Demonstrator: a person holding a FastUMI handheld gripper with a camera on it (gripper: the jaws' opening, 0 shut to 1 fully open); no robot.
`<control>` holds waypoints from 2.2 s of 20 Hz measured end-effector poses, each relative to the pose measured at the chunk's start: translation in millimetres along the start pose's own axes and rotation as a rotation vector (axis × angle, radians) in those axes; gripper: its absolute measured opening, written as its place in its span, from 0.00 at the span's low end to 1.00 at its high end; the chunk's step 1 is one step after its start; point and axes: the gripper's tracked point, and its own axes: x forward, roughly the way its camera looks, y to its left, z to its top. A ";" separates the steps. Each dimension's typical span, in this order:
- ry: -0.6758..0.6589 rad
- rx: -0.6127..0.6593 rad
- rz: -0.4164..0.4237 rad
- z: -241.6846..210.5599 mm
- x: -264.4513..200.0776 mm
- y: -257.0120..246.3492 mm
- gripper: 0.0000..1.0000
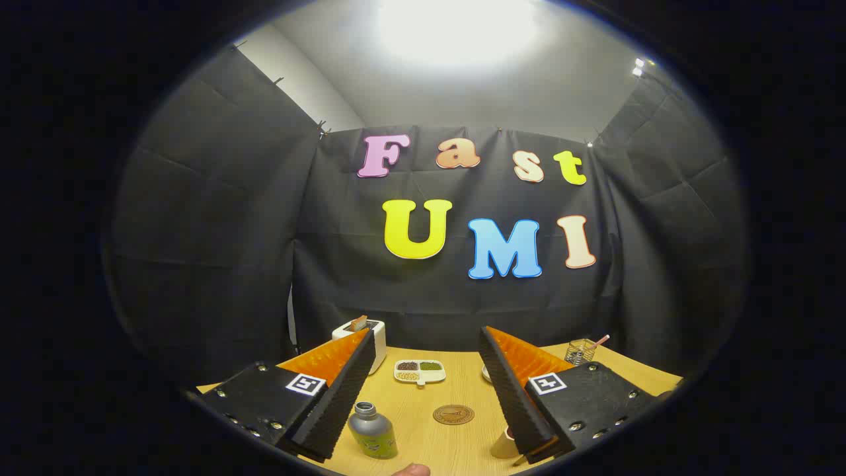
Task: Take the bottle from table, then pour the juice into the cup, finally place the bottle on the coaster
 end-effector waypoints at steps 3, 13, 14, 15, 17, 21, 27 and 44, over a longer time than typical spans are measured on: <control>0.001 0.012 0.004 -3.7 3.6 -1.0 0.96; 0.019 0.039 0.003 -20.8 17.6 -0.6 0.96; 0.016 0.038 0.004 -21.8 18.7 0.3 0.96; 0.015 0.039 0.007 -23.2 21.0 1.3 0.96; 0.016 0.035 0.005 -26.1 24.5 3.3 0.96; 0.022 0.020 -0.004 -35.1 31.3 8.0 0.96; 0.068 0.029 -0.030 -68.0 38.6 14.5 0.96; 0.208 0.029 0.003 -149.2 57.5 71.3 0.96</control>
